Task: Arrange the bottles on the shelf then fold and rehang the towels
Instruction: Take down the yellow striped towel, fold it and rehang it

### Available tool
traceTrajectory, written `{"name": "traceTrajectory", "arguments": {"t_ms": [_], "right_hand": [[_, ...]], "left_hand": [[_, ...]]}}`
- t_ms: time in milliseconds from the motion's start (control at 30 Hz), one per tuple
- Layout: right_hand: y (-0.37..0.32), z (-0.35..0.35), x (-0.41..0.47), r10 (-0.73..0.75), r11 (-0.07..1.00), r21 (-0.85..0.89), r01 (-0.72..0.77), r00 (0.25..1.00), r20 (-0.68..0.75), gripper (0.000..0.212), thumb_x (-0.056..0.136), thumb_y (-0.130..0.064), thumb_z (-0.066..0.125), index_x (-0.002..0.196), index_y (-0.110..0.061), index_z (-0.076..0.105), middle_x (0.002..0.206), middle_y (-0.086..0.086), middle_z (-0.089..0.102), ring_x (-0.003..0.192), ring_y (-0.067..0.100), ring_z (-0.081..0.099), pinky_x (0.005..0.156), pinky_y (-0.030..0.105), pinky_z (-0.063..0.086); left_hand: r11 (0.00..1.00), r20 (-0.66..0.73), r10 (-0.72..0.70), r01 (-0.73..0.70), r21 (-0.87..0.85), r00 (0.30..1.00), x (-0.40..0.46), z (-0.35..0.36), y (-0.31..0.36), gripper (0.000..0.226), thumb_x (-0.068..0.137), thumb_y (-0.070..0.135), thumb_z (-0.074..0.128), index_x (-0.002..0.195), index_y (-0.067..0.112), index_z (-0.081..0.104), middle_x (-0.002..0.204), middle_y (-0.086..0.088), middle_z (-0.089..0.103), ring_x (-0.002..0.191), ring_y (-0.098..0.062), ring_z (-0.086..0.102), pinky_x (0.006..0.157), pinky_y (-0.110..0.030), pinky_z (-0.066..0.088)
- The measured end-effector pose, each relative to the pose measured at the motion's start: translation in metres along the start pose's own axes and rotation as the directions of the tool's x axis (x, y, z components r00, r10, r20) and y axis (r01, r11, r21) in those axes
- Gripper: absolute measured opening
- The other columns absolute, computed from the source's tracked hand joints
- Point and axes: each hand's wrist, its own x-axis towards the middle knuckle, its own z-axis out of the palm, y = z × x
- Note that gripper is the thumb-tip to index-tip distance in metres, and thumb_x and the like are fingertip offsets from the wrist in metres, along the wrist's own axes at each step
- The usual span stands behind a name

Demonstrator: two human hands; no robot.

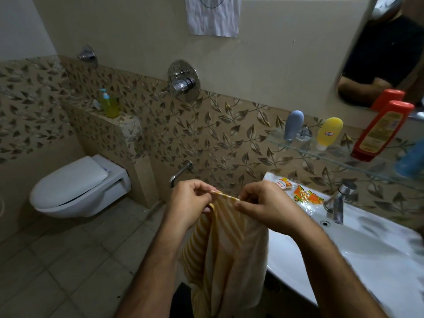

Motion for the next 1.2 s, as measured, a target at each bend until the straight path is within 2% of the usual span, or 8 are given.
{"name": "traceTrajectory", "arguments": {"t_ms": [200, 300, 433, 567, 700, 867, 1000, 1200], "right_hand": [[0.009, -0.021, -0.015, 0.083, 0.989, 0.127, -0.081, 0.996, -0.013, 0.014, 0.086, -0.024, 0.073, 0.074, -0.018, 0.072, 0.054, -0.012, 0.061, 0.05, -0.001, 0.052, 0.046, 0.012, 0.035], [0.003, -0.017, -0.006, 0.034, 0.998, 0.063, -0.027, 0.993, -0.113, 0.01, 0.086, -0.022, 0.072, 0.079, -0.016, 0.073, 0.063, -0.004, 0.064, 0.058, 0.002, 0.056, 0.05, 0.014, 0.038], [-0.002, -0.003, 0.006, -0.027, 1.0, -0.017, 0.024, 0.988, -0.153, 0.007, 0.083, -0.021, 0.071, 0.078, -0.018, 0.072, 0.058, -0.011, 0.057, 0.057, 0.0, 0.053, 0.052, 0.014, 0.035], [-0.006, 0.007, 0.009, -0.076, 0.997, -0.035, 0.074, 0.994, -0.077, 0.002, 0.081, -0.021, 0.071, 0.081, -0.021, 0.073, 0.065, -0.008, 0.062, 0.064, 0.005, 0.056, 0.059, 0.025, 0.042], [-0.007, 0.008, 0.007, -0.114, 0.993, -0.031, 0.113, 0.993, -0.04, 0.002, 0.081, -0.024, 0.073, 0.08, -0.022, 0.073, 0.067, -0.006, 0.065, 0.065, 0.005, 0.058, 0.059, 0.024, 0.043], [-0.004, 0.007, 0.005, -0.057, 0.998, -0.03, 0.056, 0.998, -0.023, 0.012, 0.085, -0.03, 0.072, 0.076, -0.022, 0.069, 0.057, -0.01, 0.056, 0.054, 0.0, 0.052, 0.05, 0.016, 0.034], [0.006, -0.006, -0.007, 0.031, 0.999, 0.028, -0.03, 1.0, -0.008, 0.022, 0.086, -0.026, 0.072, 0.066, -0.026, 0.062, 0.055, -0.009, 0.056, 0.051, -0.002, 0.051, 0.049, 0.014, 0.035], [0.003, -0.018, -0.009, 0.004, 1.0, -0.001, -0.004, 0.995, -0.1, 0.013, 0.085, -0.022, 0.072, 0.073, -0.019, 0.069, 0.057, -0.009, 0.056, 0.054, -0.002, 0.051, 0.05, 0.013, 0.036]], "left_hand": [[0.991, -0.123, -0.031, 0.046, 0.124, 0.992, 0.011, -0.015, -0.013, 0.012, 0.082, 0.002, 0.072, 0.081, 0.014, 0.074, 0.073, -0.005, 0.07, 0.059, -0.005, 0.065, 0.05, -0.017, 0.054], [0.991, -0.017, -0.069, 0.071, 0.115, 0.997, 0.009, -0.016, -0.018, 0.02, 0.082, 0.001, 0.071, 0.093, 0.018, 0.072, 0.068, -0.001, 0.065, 0.06, -0.007, 0.064, 0.058, -0.027, 0.058], [0.997, 0.174, -0.059, 0.067, -0.038, 0.983, -0.004, -0.015, -0.009, 0.049, 0.083, -0.002, 0.07, 0.123, 0.025, 0.059, 0.072, -0.011, 0.056, 0.069, -0.016, 0.059, 0.06, -0.025, 0.058], [0.993, 0.316, 0.024, 0.014, -0.119, 0.948, -0.012, -0.005, -0.001, 0.044, 0.086, -0.002, 0.066, 0.117, 0.029, 0.064, 0.074, -0.009, 0.057, 0.069, -0.017, 0.057, 0.063, -0.028, 0.057], [0.999, 0.364, 0.018, -0.004, -0.039, 0.931, -0.01, 0.0, -0.003, 0.022, 0.088, 0.001, 0.065, 0.101, 0.016, 0.072, 0.078, -0.006, 0.067, 0.068, -0.011, 0.063, 0.059, -0.025, 0.055], [1.0, 0.147, 0.004, -0.002, -0.017, 0.989, -0.006, 0.007, -0.004, 0.016, 0.085, -0.003, 0.067, 0.081, 0.012, 0.071, 0.07, -0.007, 0.066, 0.053, -0.004, 0.06, 0.049, -0.018, 0.052], [1.0, -0.058, -0.002, 0.004, 0.03, 0.998, 0.004, -0.004, -0.008, 0.011, 0.084, -0.002, 0.068, 0.085, 0.008, 0.072, 0.071, -0.005, 0.066, 0.053, -0.002, 0.061, 0.046, -0.014, 0.05], [0.992, 0.013, -0.046, 0.044, 0.119, 0.999, 0.005, -0.01, -0.018, 0.016, 0.084, 0.002, 0.07, 0.088, 0.017, 0.071, 0.073, -0.006, 0.066, 0.063, -0.013, 0.064, 0.059, -0.029, 0.059]]}}
